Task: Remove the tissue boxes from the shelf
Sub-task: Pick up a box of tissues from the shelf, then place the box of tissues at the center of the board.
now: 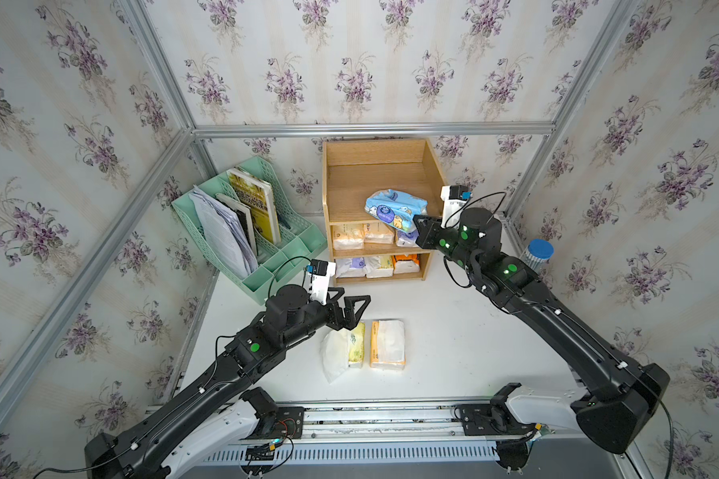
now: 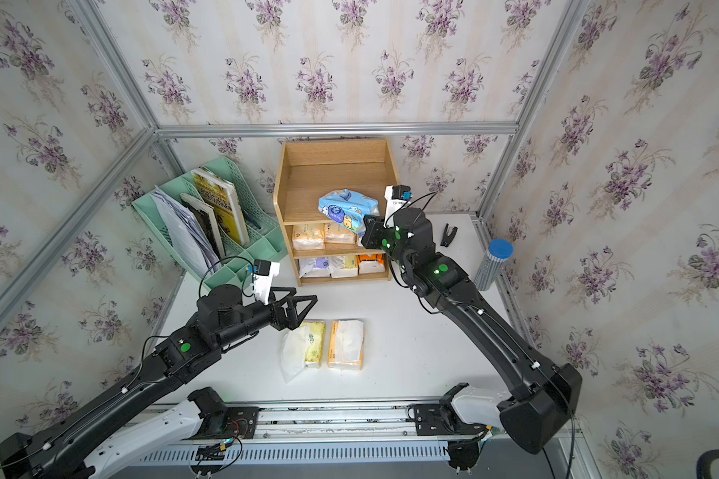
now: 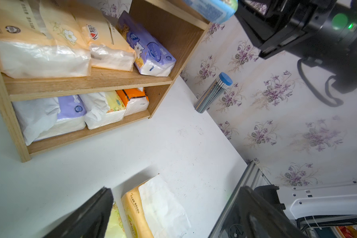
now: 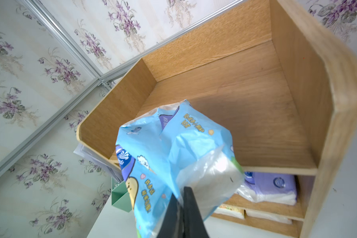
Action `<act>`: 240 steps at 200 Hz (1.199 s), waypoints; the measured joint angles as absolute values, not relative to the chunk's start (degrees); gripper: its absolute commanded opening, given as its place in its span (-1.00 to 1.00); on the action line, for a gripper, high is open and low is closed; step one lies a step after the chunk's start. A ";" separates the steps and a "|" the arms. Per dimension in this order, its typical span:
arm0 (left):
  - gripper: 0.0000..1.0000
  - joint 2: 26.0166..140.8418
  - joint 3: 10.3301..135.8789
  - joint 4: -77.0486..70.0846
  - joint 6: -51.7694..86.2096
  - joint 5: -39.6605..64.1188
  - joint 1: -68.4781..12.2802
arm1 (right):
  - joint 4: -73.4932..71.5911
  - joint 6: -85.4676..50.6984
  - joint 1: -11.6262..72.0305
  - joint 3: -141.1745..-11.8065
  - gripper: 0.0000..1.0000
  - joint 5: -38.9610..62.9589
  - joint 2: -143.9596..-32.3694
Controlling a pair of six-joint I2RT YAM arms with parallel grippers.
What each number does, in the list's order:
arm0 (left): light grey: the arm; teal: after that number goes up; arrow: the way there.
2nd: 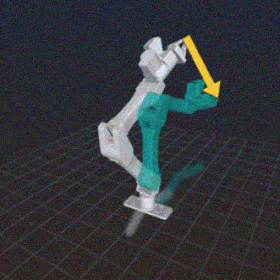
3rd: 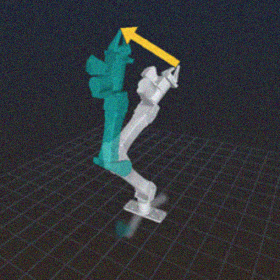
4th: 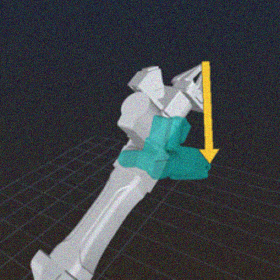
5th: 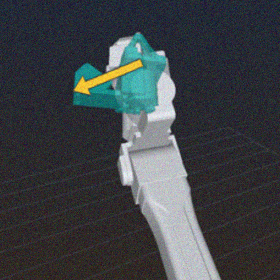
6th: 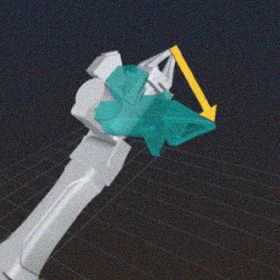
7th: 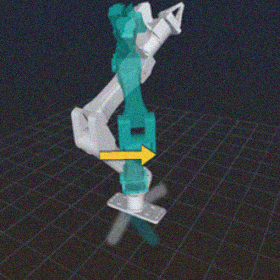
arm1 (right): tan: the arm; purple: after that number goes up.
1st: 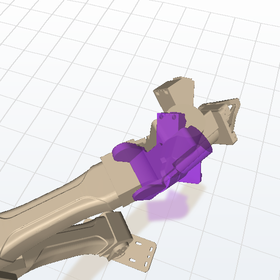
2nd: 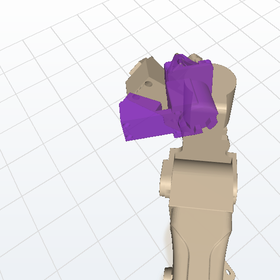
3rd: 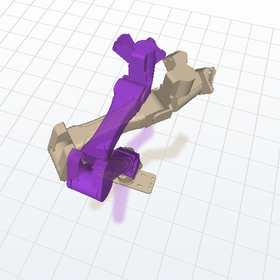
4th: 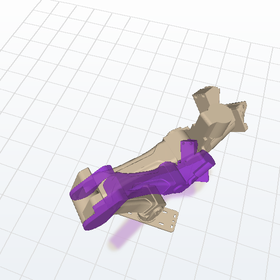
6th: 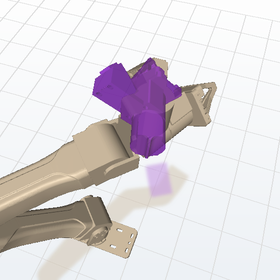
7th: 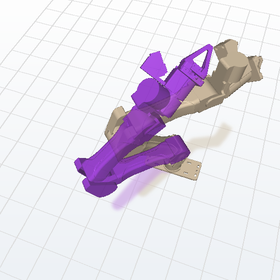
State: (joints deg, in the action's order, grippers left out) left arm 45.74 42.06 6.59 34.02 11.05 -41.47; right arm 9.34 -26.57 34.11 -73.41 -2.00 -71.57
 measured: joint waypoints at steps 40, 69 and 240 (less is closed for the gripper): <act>0.98 42.09 40.69 6.28 34.04 7.25 -42.41 | 9.28 -26.59 34.98 -64.86 -1.00 1.06 -62.46; 0.98 40.73 40.84 7.44 34.04 5.50 -42.54 | 9.26 -27.05 36.49 -57.60 -1.00 2.35 -55.96; 0.98 42.46 38.74 10.70 32.27 1.74 -42.78 | 17.06 -38.81 37.87 -21.85 -0.88 -16.29 -40.80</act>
